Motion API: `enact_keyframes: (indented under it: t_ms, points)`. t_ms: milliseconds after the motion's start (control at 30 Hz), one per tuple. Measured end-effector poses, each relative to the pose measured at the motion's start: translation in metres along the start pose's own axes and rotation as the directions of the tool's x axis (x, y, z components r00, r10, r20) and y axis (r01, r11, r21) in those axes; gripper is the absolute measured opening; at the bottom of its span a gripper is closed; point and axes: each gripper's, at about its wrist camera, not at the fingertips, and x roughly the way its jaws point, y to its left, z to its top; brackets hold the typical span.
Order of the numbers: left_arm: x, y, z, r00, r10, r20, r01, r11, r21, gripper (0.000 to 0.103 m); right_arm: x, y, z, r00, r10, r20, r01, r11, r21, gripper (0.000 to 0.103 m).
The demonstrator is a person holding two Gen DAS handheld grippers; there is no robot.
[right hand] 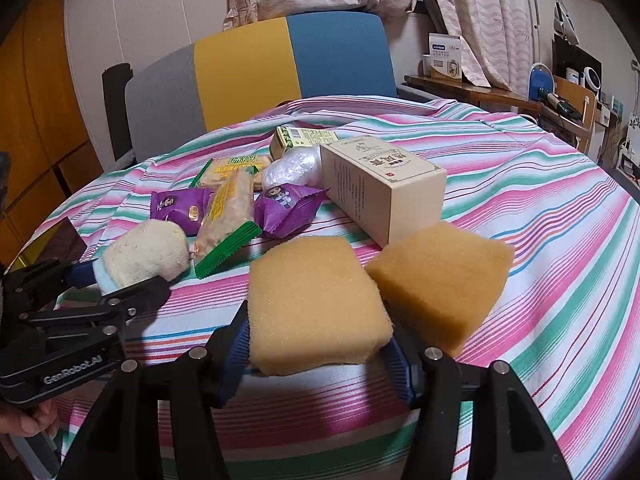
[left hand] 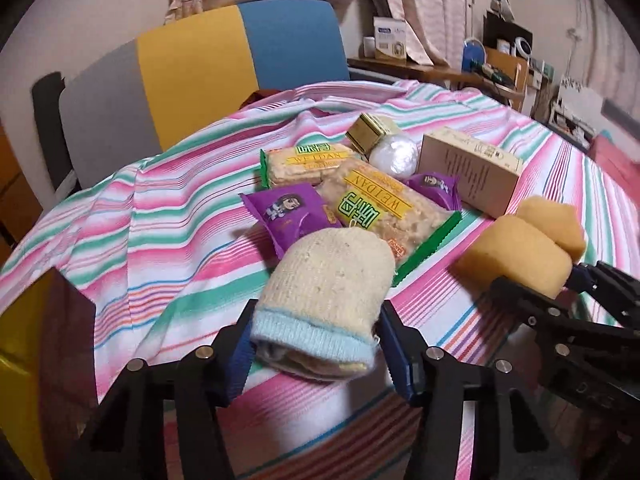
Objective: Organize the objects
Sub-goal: 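Grasp the second tan sponge with the right gripper while left grasps the cream sock roll, then lower the cream sock roll into the gold tray and open the left gripper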
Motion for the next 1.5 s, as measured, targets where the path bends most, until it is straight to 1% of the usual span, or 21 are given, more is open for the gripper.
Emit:
enact_keyframes:
  t_ms: [33,100,200,233,367,533,633,800,900,1000,1100,1233,1367,1500]
  points:
    - [-0.004,0.000,-0.004,1.000,0.001,0.006,-0.001,1.000,-0.009,0.058,-0.001,0.000,0.000,1.000,-0.005,0.009,0.005,1.000,-0.001,0.057]
    - [-0.007,-0.001,-0.007,1.000,0.004,0.017,-0.004,1.000,-0.014,0.057,-0.008,0.002,-0.001,0.999,-0.018,0.041,0.018,1.000,-0.008,0.057]
    - [-0.021,-0.005,-0.012,0.997,0.010,0.075,-0.009,1.000,-0.016,0.057,-0.016,0.006,-0.001,0.996,-0.016,0.083,0.019,0.999,-0.029,0.057]
    - [-0.027,-0.007,-0.014,0.995,0.011,0.103,-0.010,1.000,-0.016,0.057,-0.016,0.008,-0.002,0.996,-0.017,0.087,0.020,0.999,-0.038,0.057]
    - [-0.045,-0.006,-0.024,0.987,0.024,0.159,-0.019,0.999,-0.031,0.057,-0.016,0.009,0.001,0.996,-0.022,0.089,0.027,0.998,-0.051,0.057]
    - [-0.063,0.006,-0.035,0.978,0.054,0.203,-0.032,0.993,-0.110,0.057,-0.025,0.014,-0.001,0.989,-0.028,0.146,0.040,0.996,-0.079,0.057]
    - [-0.068,0.010,-0.042,0.979,0.060,0.196,-0.034,0.990,-0.137,0.057,-0.028,0.025,-0.004,0.986,-0.031,0.161,0.052,0.990,-0.128,0.057]
    - [-0.075,0.013,-0.056,0.983,0.072,0.166,-0.044,0.985,-0.167,0.057,-0.025,0.042,-0.007,0.988,-0.035,0.150,0.065,0.977,-0.205,0.057]
    - [-0.080,0.013,-0.071,0.985,0.067,0.160,-0.039,0.984,-0.173,0.057,-0.025,0.047,-0.008,0.987,-0.042,0.153,0.076,0.971,-0.227,0.057]
    - [-0.087,0.018,-0.079,0.986,0.048,0.157,-0.015,0.979,-0.202,0.057,-0.022,0.050,-0.009,0.988,-0.065,0.143,0.097,0.968,-0.233,0.057]
    - [-0.100,0.024,-0.082,0.986,0.044,0.163,-0.004,0.972,-0.234,0.057,-0.016,0.054,-0.008,0.991,-0.090,0.102,0.113,0.963,-0.244,0.057]
    - [-0.128,0.035,-0.082,0.978,0.039,0.205,0.016,0.965,-0.262,0.057,-0.018,0.060,-0.011,0.989,-0.098,0.115,0.126,0.953,-0.275,0.057]
    - [-0.152,0.050,-0.083,0.972,0.069,0.224,-0.003,0.959,-0.284,0.057,-0.020,0.068,-0.014,0.988,-0.099,0.119,0.131,0.944,-0.302,0.057]
    - [-0.167,0.069,-0.085,0.968,0.123,0.217,-0.051,0.949,-0.310,0.058,-0.027,0.077,-0.016,0.991,-0.068,0.117,0.101,0.948,-0.303,0.057]
